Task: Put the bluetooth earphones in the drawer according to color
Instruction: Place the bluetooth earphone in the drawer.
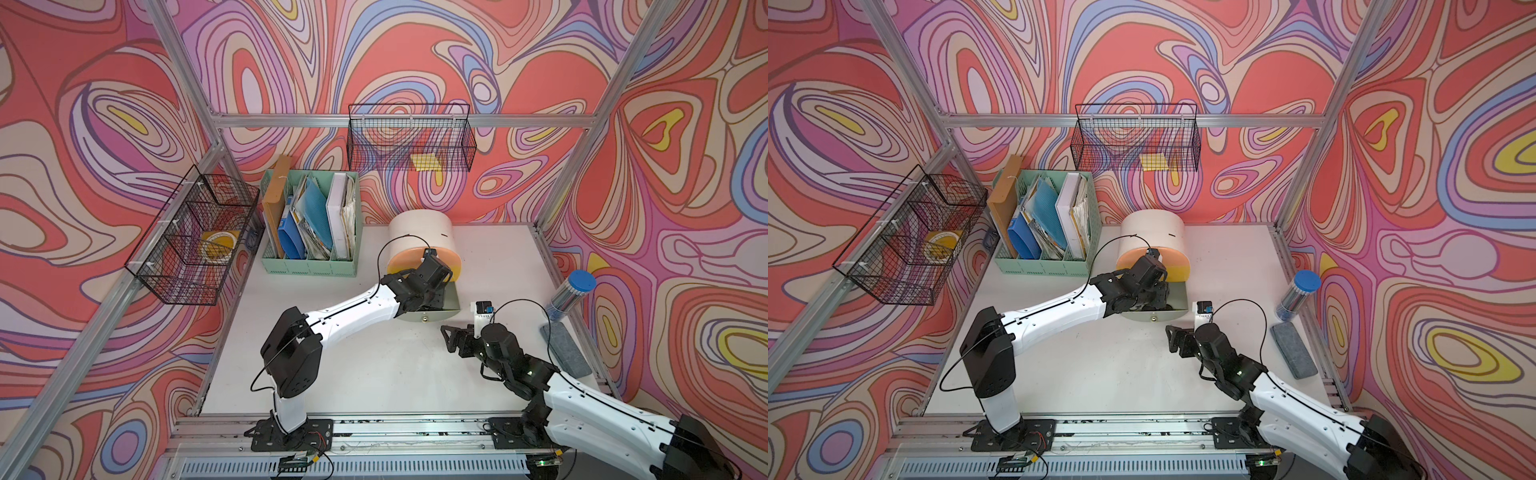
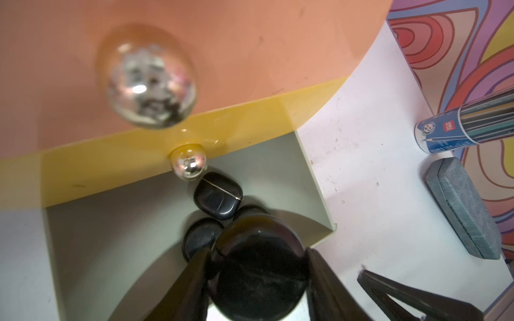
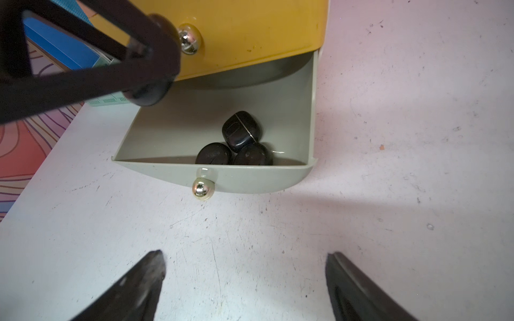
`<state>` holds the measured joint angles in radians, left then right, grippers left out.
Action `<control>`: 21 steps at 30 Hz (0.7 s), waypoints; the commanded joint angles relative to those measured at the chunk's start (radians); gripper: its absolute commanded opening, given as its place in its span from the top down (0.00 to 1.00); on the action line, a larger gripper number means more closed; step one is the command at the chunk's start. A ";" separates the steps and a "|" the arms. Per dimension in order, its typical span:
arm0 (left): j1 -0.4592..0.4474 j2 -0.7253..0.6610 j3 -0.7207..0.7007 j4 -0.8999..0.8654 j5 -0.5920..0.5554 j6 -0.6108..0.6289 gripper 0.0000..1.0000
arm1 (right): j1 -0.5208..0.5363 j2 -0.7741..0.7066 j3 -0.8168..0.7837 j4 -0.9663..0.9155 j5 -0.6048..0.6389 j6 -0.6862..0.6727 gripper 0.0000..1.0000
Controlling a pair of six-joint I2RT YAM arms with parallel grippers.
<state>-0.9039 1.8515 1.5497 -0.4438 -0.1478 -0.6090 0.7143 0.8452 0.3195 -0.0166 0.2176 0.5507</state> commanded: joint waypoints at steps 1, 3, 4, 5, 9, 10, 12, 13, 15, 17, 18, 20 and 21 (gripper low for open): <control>-0.010 0.055 0.055 -0.022 0.030 0.028 0.50 | -0.003 -0.014 -0.013 -0.011 0.014 0.007 0.08; -0.012 0.082 0.081 -0.032 0.042 0.030 0.46 | -0.003 -0.012 -0.011 -0.011 0.014 0.007 0.07; -0.014 0.091 0.092 -0.040 0.045 0.030 0.43 | -0.003 -0.012 -0.012 -0.012 0.012 0.005 0.07; -0.016 0.099 0.104 -0.049 0.048 0.030 0.37 | -0.003 -0.012 -0.012 -0.012 0.011 0.006 0.06; -0.026 0.081 0.122 -0.080 0.050 0.034 0.19 | -0.003 -0.011 -0.010 -0.014 0.009 0.006 0.04; -0.029 0.071 0.122 -0.085 0.049 0.036 0.15 | -0.003 -0.011 -0.011 -0.014 0.009 0.007 0.03; -0.032 0.045 0.124 -0.099 0.045 0.041 0.09 | -0.003 -0.007 -0.008 -0.014 0.008 0.006 0.02; -0.035 0.027 0.124 -0.104 0.042 0.043 0.08 | -0.003 -0.006 -0.008 -0.014 0.007 0.005 0.03; -0.037 -0.012 0.124 -0.115 0.040 0.055 0.07 | -0.003 -0.003 -0.006 -0.011 0.002 0.006 0.03; -0.037 -0.048 0.131 -0.132 0.025 0.075 0.06 | -0.003 -0.001 -0.007 -0.002 -0.012 0.005 0.03; -0.037 -0.064 0.138 -0.143 0.011 0.086 0.06 | -0.003 -0.003 -0.011 0.009 -0.021 0.004 0.03; -0.038 -0.096 0.159 -0.167 -0.031 0.120 0.04 | -0.002 -0.006 -0.023 0.043 -0.055 0.001 0.03; -0.038 -0.107 0.165 -0.177 -0.056 0.136 0.03 | -0.003 -0.007 -0.029 0.062 -0.073 0.001 0.03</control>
<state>-0.9371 1.8175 1.6642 -0.5644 -0.1314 -0.5377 0.7143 0.8452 0.3138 -0.0010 0.1925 0.5522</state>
